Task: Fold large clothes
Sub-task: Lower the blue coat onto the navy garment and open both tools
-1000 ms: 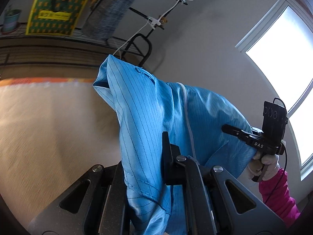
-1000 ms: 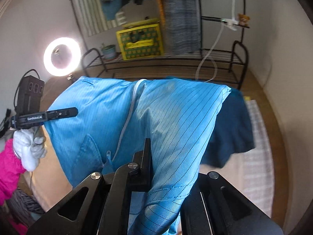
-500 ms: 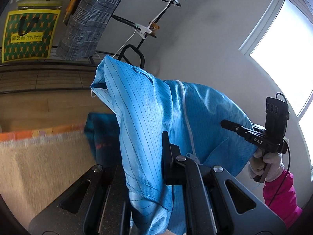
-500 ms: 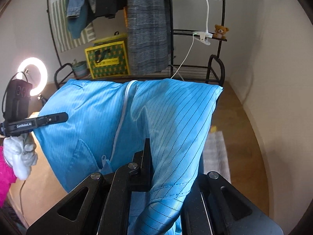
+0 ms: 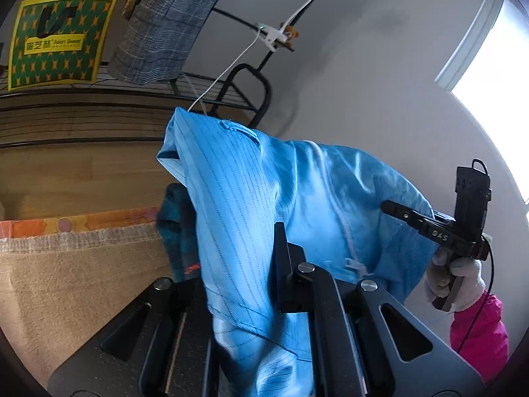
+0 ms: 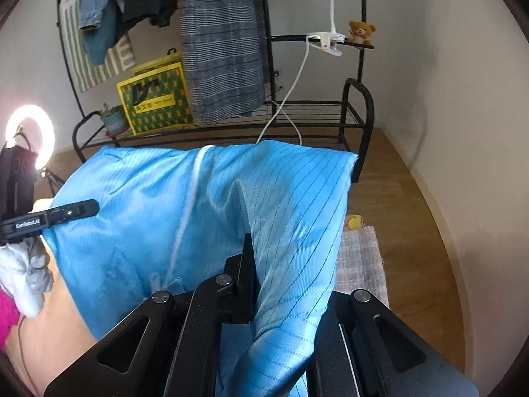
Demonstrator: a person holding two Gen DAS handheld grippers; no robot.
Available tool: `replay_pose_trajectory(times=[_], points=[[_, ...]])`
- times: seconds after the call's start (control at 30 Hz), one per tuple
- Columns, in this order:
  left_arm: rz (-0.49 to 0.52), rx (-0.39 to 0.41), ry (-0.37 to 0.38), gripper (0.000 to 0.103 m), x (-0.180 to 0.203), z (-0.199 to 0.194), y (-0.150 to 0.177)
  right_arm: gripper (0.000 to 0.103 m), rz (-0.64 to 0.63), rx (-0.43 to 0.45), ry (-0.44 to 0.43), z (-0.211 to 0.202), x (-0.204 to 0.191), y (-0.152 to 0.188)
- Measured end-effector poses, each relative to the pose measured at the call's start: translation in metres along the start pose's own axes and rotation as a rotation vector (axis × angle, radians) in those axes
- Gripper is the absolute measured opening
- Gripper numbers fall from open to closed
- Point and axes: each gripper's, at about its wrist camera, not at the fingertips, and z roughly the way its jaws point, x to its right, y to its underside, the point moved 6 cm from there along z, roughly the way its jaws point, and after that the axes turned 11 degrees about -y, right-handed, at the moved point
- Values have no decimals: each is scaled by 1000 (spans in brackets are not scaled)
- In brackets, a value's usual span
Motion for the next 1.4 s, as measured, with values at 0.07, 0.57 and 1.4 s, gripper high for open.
replay_pose_trajectory(times=[0.07, 0.57, 1.4], points=[[6, -11, -45, 17, -4, 2, 2, 18, -3, -38, 58, 6, 10, 4], [43, 33, -172, 51, -5, -41, 3, 55, 111, 30, 241, -42, 31, 8], [187, 235, -136, 58, 97, -335, 44, 55, -6, 196, 241, -233, -149, -7]])
